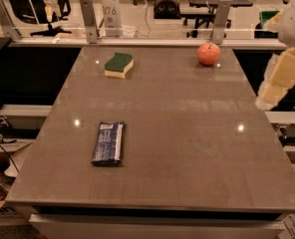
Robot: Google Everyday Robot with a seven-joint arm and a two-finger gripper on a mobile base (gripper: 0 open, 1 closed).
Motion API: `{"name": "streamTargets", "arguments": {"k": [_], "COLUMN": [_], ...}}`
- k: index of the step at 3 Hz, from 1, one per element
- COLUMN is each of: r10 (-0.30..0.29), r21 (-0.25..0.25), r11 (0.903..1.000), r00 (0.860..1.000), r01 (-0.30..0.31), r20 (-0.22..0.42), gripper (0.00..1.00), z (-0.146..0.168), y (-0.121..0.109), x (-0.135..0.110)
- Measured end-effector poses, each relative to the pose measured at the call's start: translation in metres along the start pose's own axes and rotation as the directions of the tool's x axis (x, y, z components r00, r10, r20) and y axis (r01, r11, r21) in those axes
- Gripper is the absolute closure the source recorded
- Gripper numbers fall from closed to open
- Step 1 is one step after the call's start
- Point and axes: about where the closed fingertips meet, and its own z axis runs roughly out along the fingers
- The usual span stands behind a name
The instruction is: Pick apple
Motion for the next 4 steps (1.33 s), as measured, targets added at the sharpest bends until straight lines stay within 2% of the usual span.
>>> {"name": "streamTargets", "arguments": {"k": [1,2,4], "r10": [0.014,0.05,0.14], "r21": [0.029,0.053,0.096], "r11": [0.9995,0.997,0.982], "r00": [0.998,0.992,0.968], "r01": [-0.016,-0.057,-0.163], "r20": [0.06,0.118,0.208], "gripper": [0.0,0.0,0.0], "z": [0.02,0.045,0.097], "y": [-0.034,-0.073,-0.136], "x": [-0.003,-0.005,-0.013]}}
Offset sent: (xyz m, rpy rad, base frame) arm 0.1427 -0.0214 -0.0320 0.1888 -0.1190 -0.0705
